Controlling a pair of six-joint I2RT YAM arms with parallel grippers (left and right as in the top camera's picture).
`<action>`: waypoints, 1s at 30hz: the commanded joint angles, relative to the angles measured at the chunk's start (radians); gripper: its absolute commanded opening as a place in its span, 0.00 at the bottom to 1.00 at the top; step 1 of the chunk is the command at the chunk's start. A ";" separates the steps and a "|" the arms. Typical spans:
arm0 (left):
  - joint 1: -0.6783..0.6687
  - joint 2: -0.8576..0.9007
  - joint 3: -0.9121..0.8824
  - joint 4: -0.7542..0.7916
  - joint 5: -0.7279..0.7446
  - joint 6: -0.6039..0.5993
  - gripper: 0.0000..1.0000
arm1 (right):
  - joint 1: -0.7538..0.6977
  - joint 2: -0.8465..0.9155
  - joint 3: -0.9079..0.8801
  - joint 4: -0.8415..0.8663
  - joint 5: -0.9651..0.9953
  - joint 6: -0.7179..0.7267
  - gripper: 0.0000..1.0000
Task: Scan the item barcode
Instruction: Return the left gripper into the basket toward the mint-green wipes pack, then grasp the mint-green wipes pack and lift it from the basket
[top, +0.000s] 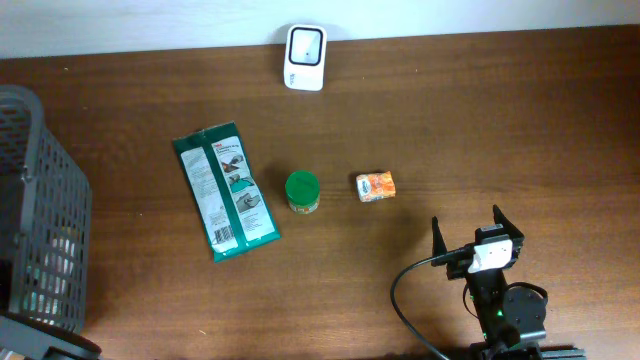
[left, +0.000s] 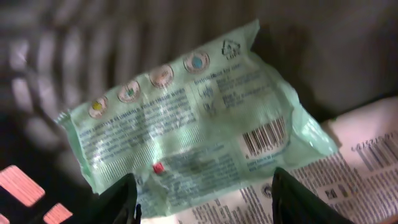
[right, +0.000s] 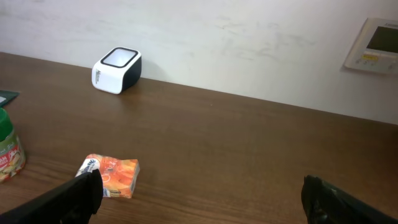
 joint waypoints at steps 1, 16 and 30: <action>0.003 0.024 -0.001 0.004 -0.044 0.017 0.59 | -0.005 -0.008 -0.006 -0.001 -0.013 0.007 0.99; 0.003 0.163 -0.001 0.122 -0.097 0.019 0.63 | -0.005 -0.008 -0.006 -0.002 -0.013 0.007 0.98; 0.002 0.217 0.061 0.082 -0.079 0.076 0.00 | -0.005 -0.008 -0.006 -0.001 -0.013 0.007 0.98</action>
